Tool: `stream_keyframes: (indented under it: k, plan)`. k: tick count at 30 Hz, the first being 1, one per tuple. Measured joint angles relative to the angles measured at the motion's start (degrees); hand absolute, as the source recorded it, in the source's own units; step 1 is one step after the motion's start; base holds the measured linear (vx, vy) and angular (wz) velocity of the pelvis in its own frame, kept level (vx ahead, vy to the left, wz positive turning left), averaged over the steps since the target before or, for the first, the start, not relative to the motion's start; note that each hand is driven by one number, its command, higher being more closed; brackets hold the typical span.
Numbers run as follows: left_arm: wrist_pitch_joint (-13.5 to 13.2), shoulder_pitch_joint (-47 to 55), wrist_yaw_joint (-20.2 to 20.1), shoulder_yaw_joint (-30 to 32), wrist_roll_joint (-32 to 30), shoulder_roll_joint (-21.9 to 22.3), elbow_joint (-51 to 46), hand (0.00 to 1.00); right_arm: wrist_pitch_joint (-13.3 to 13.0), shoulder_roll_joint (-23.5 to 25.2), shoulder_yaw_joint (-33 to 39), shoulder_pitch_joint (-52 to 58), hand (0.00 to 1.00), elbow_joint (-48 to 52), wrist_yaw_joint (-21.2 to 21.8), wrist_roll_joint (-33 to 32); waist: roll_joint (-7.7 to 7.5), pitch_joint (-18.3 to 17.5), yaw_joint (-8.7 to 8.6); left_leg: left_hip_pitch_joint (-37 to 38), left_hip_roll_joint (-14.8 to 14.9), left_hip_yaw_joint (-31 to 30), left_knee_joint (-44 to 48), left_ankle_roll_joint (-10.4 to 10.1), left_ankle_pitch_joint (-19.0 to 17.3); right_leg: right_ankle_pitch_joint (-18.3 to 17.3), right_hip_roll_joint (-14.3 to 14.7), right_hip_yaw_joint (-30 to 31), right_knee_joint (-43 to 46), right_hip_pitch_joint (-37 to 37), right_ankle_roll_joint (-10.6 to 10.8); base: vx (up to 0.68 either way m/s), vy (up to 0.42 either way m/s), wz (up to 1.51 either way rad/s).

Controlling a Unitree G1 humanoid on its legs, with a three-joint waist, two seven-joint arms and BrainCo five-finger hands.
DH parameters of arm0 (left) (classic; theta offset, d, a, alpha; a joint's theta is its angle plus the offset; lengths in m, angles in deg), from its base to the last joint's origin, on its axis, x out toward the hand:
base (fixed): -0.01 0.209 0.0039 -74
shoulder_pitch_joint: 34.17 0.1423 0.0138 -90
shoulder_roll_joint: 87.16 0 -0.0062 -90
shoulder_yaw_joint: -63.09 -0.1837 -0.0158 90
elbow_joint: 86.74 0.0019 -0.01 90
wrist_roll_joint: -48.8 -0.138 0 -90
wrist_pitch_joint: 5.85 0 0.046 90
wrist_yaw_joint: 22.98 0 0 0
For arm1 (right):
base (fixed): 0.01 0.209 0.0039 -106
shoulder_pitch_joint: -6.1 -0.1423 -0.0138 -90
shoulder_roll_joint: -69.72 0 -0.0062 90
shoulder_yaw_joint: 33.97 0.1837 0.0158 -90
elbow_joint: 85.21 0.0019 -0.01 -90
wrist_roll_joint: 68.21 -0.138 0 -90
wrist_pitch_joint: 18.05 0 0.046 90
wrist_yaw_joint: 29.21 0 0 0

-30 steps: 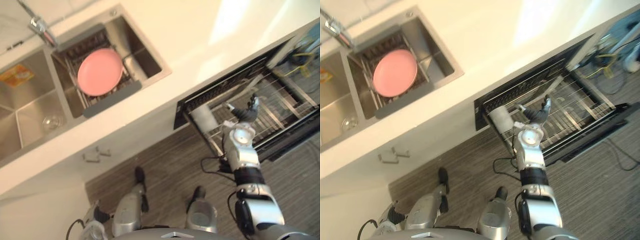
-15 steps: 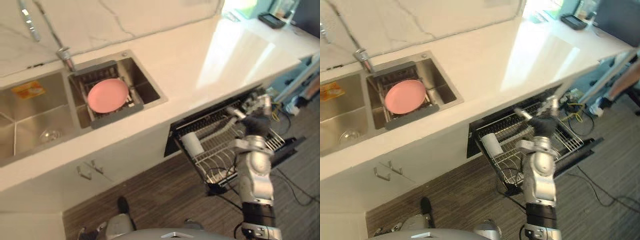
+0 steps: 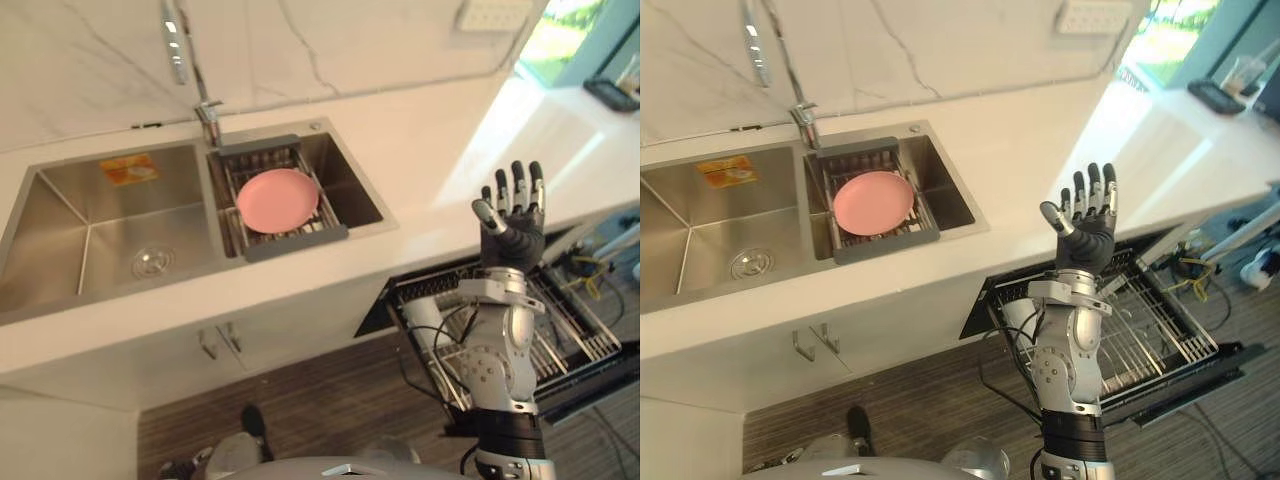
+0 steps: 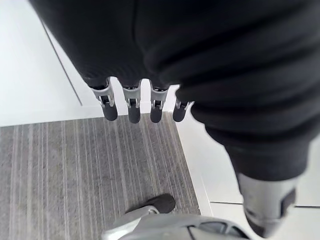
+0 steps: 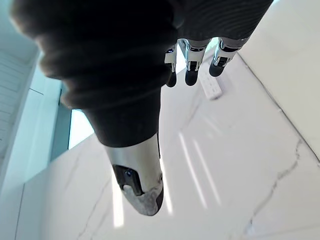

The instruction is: Walk over to the sink, pick up the cup, carry it to the dishwasher, place the cup inside the dishwasher, then close the dishwasher door

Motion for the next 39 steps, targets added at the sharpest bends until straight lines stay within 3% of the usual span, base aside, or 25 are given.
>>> stream_keyframes:
  k: [1,2,4,6,7,8,13,16,17,19,23,25,27,31,33,35,36,39]
  plan:
    - [0.79,-0.42,-0.28,-0.60,0.81,-0.57,0.55,0.00,0.02,-0.03,0.48,0.96,0.00,0.16,-0.32,0.26,-0.85,-0.17,-0.67,0.29,0.62,-2.33,-0.21,0.07,-0.05,-5.71,4.40,2.33,-1.69,-0.71,0.69,0.07,-0.040,0.77]
    - [1.42,-0.95,-1.15,-0.85,0.99,-1.08,1.02,0.00,0.02,-0.04,0.94,1.30,0.00,0.43,-0.35,0.29,-1.34,0.02,-0.72,0.80,0.69,-3.61,-0.62,0.02,-0.09,-7.92,7.06,3.07,-4.10,-1.48,0.35,0.10,-0.059,0.80]
    - [2.33,-2.17,-3.33,-0.95,0.80,-1.76,2.19,0.00,-0.01,-0.05,2.96,2.33,0.00,0.66,-0.35,0.20,-1.40,0.14,-1.86,0.62,0.41,-6.75,-0.74,0.00,-0.12,-8.61,11.44,7.04,-10.84,-4.01,0.65,0.07,-0.044,0.83]
    - [2.37,-2.15,-4.48,-0.95,-0.24,-2.01,2.18,0.00,-0.06,-0.04,4.55,4.40,0.00,1.29,-0.40,-0.28,-1.76,-0.02,-2.35,0.58,-0.72,-8.64,-0.98,-0.06,-0.09,-6.41,12.28,9.17,-14.54,-4.29,1.30,0.05,-0.056,0.97]
    - [2.30,-1.61,-4.94,-0.89,-1.74,-2.46,2.04,0.00,-0.06,-0.04,5.52,5.15,0.00,1.91,-0.37,-1.12,-2.75,-0.62,-2.20,1.31,-2.43,-9.54,-1.95,-0.35,0.08,-4.29,11.89,10.14,-17.54,-4.06,1.19,0.06,-0.072,0.77]
    - [2.70,2.11,-4.77,-2.00,-4.46,-3.66,2.20,0.00,0.05,-0.99,6.82,3.91,0.00,2.74,-0.15,-3.70,-5.38,-4.38,-3.33,3.78,-3.52,-5.98,-2.70,-2.71,-0.58,4.76,12.43,11.79,-32.13,1.83,1.47,0.06,-0.053,0.30]
    - [2.63,2.36,-4.78,-2.05,-4.40,-3.65,2.18,0.00,0.02,-1.00,5.51,3.94,0.00,2.71,-0.18,-3.70,-5.13,-4.82,-3.24,2.64,-3.36,-6.31,-2.69,-1.90,-0.44,4.76,12.37,11.21,-32.01,1.75,1.48,0.00,0.000,0.05]
    - [2.54,2.34,-4.93,-2.05,-3.43,-3.43,2.15,0.00,0.24,-0.89,0.94,5.09,0.00,2.17,-0.28,-3.70,-4.97,-5.28,-3.04,1.68,-2.75,-5.36,-2.67,-1.86,-0.46,4.86,12.01,7.94,-32.70,1.94,1.33,0.00,-0.007,0.27]
    - [2.57,2.39,-4.95,-2.09,-1.81,-3.22,2.17,0.00,0.32,-0.46,-0.92,5.18,0.00,0.83,-0.31,-3.66,-4.28,-5.21,-2.98,1.60,-2.21,-4.29,-2.67,-1.88,-0.12,4.93,11.93,6.28,-33.00,1.91,1.26,0.01,-0.020,0.25]
    - [2.58,2.14,-5.17,-2.45,-0.11,-3.05,2.14,0.00,1.30,0.91,-2.22,5.90,0.00,-1.24,-0.56,-3.40,-4.45,-5.65,-2.06,1.34,-1.56,-3.72,-2.66,-1.96,0.43,5.02,11.93,4.00,-33.63,2.58,1.14,0.01,-0.030,0.26]
    - [2.25,1.65,-6.17,-4.22,4.93,-2.63,2.12,0.00,3.92,3.13,-1.95,7.71,0.00,-6.61,-3.81,7.23,-2.43,-5.80,-1.49,0.60,-0.50,-2.06,-2.63,-2.11,0.44,4.93,11.89,-1.44,-36.45,4.62,1.42,0.03,-0.028,0.29]
    - [1.61,1.58,-6.16,-5.13,7.13,-2.30,2.13,0.00,4.22,2.86,-0.21,7.49,0.00,-6.66,-6.29,11.61,-1.54,-6.03,-0.90,0.57,-0.31,-1.20,-2.63,-2.26,0.35,4.95,12.00,-1.36,-37.10,4.60,1.45,0.01,0.001,-0.09]
    - [1.56,1.55,-6.04,-5.39,7.62,-1.54,2.13,0.00,4.34,1.76,3.12,7.20,0.00,-6.16,-9.46,15.06,-0.10,-6.14,-0.76,0.92,-0.28,0.21,-2.64,-2.27,0.34,5.43,11.90,-1.00,-37.69,4.62,2.11,0.03,0.003,-0.24]
    - [1.67,1.58,-5.96,-5.32,7.93,-1.05,2.21,0.00,6.60,-1.42,8.27,7.21,0.00,-5.71,-12.22,19.75,0.66,-6.31,-1.31,1.24,0.00,1.73,-2.64,-2.39,0.15,5.96,11.87,-0.63,-38.85,4.69,2.61,0.06,-0.016,-0.24]
    - [1.65,1.65,-5.93,-4.68,6.79,-1.01,2.21,0.00,9.48,-2.41,9.96,7.27,0.00,-4.06,-11.39,24.38,0.46,-6.22,-1.70,2.18,0.36,2.84,-2.64,-2.82,-0.25,6.70,12.15,0.51,-39.31,4.95,3.14,0.08,-0.044,-0.31]
    - [1.64,1.65,-5.94,-4.45,6.74,-1.01,2.21,0.00,10.45,-3.72,10.35,7.26,0.00,-3.39,-9.40,27.90,0.44,-6.21,-1.71,2.76,0.61,3.55,-2.64,-3.14,-0.59,6.98,12.17,0.62,-39.33,5.01,3.20,0.07,-0.039,-0.25]
    - [1.65,1.65,-6.00,-4.19,6.16,-0.98,2.21,0.00,12.46,-5.70,10.99,7.26,0.00,-3.37,-5.81,31.93,0.34,-6.19,-1.87,2.99,0.72,3.75,-2.64,-3.34,-0.71,7.16,12.22,0.63,-39.33,5.06,3.31,0.06,-0.030,-0.12]
    - [1.66,1.13,-6.14,-4.17,2.97,-0.92,2.16,0.00,14.86,-10.74,11.09,7.01,0.00,-4.07,2.44,41.46,0.38,-6.20,-1.79,3.23,0.83,3.86,-2.63,-3.84,-0.93,7.79,12.34,0.61,-39.80,5.35,3.67,0.08,-0.032,-0.05]
